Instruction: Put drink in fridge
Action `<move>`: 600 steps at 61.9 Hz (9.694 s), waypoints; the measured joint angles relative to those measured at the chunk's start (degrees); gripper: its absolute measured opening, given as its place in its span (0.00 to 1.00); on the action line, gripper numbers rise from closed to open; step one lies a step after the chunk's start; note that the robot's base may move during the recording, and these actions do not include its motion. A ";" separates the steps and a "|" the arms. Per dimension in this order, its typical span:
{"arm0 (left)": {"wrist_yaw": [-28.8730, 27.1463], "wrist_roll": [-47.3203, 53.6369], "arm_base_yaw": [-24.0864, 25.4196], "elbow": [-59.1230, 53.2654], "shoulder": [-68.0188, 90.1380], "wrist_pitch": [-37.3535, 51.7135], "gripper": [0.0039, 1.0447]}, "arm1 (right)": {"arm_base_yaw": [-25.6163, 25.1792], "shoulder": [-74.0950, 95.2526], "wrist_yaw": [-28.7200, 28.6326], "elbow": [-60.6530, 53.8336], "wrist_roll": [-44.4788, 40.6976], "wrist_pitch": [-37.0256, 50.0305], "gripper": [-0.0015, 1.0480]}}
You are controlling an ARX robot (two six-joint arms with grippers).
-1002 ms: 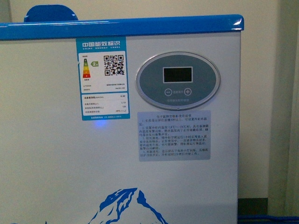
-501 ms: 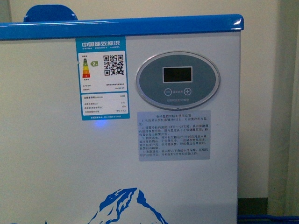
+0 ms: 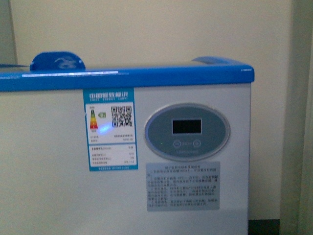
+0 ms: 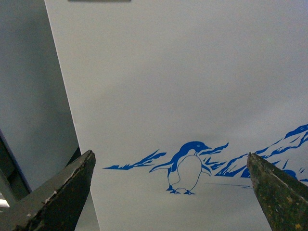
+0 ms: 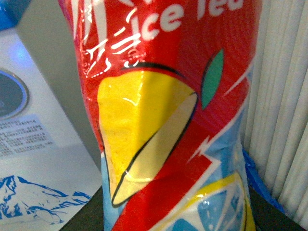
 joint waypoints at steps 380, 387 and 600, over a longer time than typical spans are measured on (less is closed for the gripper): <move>18.34 54.73 -1.38 121.11 134.29 15.34 0.93 | 0.02 -0.02 0.66 0.04 -0.13 0.04 0.39; 14.16 46.40 -1.27 109.55 126.16 17.94 0.93 | 0.07 -0.02 0.20 0.04 -0.13 0.04 0.39; -0.02 0.44 0.07 0.00 0.42 0.24 0.02 | 18.40 132.85 -11.04 103.01 -76.87 3.08 0.52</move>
